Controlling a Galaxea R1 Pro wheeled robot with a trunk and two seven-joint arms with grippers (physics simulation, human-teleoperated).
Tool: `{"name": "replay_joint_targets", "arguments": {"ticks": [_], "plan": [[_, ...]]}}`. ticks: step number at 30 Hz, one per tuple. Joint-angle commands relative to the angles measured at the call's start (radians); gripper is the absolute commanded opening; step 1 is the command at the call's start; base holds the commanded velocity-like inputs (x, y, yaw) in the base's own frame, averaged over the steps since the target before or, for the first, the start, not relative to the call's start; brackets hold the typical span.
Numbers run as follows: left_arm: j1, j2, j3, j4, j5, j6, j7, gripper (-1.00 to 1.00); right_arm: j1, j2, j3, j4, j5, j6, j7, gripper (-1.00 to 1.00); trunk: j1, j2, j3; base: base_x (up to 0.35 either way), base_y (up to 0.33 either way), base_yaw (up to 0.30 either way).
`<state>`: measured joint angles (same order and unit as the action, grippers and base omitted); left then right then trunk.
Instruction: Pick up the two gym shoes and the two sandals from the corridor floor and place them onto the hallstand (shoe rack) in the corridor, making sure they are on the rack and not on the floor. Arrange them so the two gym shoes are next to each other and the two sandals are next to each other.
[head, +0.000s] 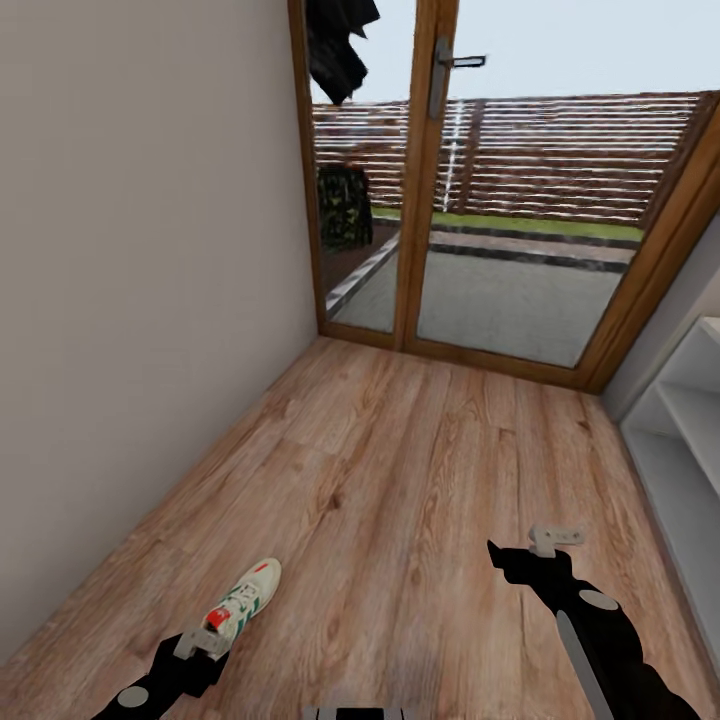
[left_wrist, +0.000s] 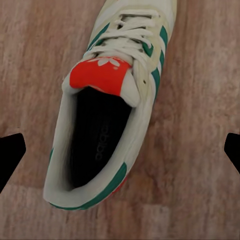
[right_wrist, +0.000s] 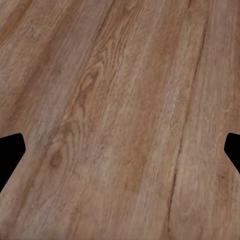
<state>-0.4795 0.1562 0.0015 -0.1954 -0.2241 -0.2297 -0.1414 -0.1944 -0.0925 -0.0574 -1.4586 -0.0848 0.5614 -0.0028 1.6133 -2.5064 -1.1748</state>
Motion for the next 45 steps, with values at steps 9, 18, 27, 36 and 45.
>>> {"name": "replay_joint_targets", "arguments": {"ticks": [9, 18, 27, 36, 45], "plan": [[-0.001, 0.001, 0.002, 0.001, -0.006, -0.009, 0.0, 1.0, 0.0, 0.0, -0.001, -0.002, -0.009, 0.005, 0.0, 1.0, 0.002, -0.002, -0.036, 0.0, 0.0, 0.086], [-0.001, 0.002, 0.009, -0.001, -0.009, -0.01, 0.002, 1.0, 0.0, -0.001, -0.001, -0.003, -0.009, 0.005, 0.0, 1.0, 0.002, -0.002, -0.04, 0.0, 0.0, 0.027], [-0.004, 0.01, 0.004, -0.015, -0.018, -0.008, -0.001, 1.0, 0.0, -0.001, -0.001, -0.003, -0.009, 0.005, 0.0, 1.0, 0.002, -0.002, -0.04, 0.0, 0.0, 0.001], [-0.021, 0.066, -0.007, -0.02, -0.07, 0.004, -0.125, 1.0, 0.0, -0.001, -0.001, -0.003, -0.009, 0.005, 0.0, 1.0, 0.002, -0.002, -0.04, 0.0, 0.0, 0.0], [-0.054, 0.078, -0.004, -0.02, -0.113, 0.011, -0.184, 1.0, 0.0, 0.0, -0.001, -0.003, -0.009, 0.005, 0.0, 1.0, 0.002, -0.002, -0.04, 0.0, 0.0, 0.0]]}}
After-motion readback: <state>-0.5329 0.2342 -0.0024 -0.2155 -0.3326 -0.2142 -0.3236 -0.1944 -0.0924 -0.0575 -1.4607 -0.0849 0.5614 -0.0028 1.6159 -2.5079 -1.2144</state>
